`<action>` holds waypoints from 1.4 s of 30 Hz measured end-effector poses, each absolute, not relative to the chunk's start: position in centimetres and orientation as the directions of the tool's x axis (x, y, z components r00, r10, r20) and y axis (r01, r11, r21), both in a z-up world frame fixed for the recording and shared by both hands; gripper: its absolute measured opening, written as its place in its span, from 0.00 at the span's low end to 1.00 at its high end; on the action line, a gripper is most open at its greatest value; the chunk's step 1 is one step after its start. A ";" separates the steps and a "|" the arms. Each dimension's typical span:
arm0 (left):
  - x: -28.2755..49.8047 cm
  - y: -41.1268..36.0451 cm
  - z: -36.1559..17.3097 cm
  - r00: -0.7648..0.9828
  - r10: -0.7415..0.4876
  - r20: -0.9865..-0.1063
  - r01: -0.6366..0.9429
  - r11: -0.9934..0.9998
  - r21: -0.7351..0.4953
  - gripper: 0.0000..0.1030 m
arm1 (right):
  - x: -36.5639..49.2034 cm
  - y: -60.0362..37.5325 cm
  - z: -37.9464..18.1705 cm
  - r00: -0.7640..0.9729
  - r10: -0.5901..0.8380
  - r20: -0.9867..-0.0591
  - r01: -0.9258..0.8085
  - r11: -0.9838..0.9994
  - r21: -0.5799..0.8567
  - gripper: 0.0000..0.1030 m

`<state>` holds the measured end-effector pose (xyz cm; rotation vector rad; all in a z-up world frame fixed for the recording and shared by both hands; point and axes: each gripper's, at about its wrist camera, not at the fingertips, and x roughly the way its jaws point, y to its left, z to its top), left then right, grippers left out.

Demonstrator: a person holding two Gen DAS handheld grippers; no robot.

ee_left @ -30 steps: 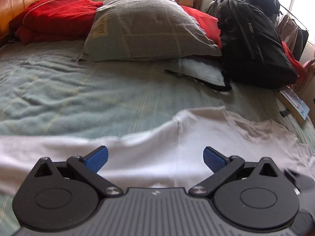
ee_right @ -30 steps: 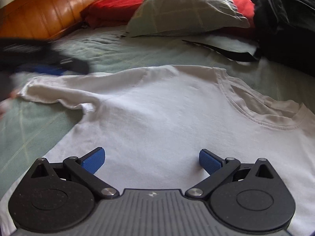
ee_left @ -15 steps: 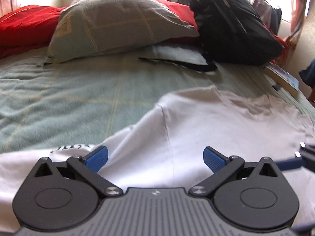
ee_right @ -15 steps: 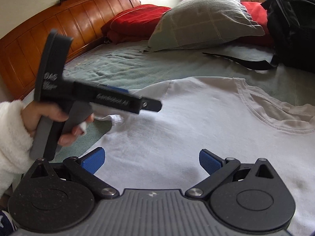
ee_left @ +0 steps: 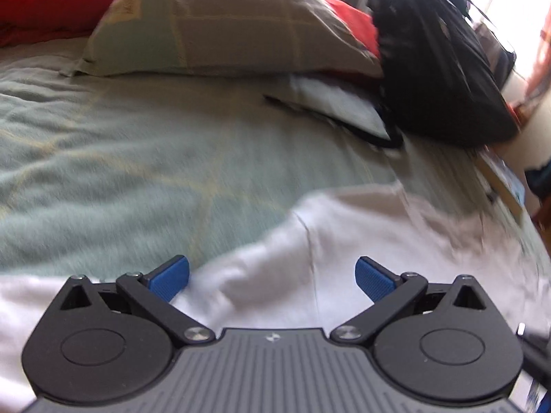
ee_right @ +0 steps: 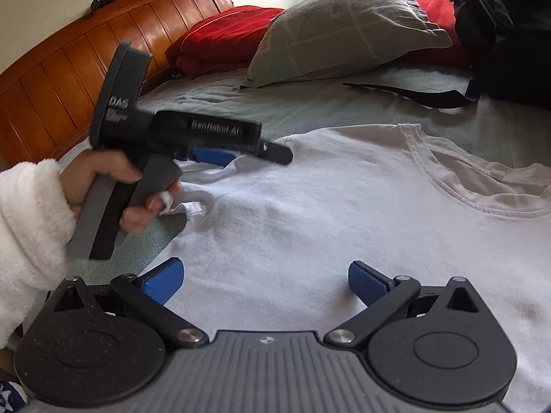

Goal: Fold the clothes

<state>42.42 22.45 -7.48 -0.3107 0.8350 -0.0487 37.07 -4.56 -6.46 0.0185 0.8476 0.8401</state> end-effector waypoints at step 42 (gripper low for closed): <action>39.4 25.1 -6.3 0.660 0.087 -0.746 0.014 0.992 0.128 0.01 | 37.5 -5.6 -6.0 0.388 0.709 -0.589 -0.628 0.671 0.395 1.00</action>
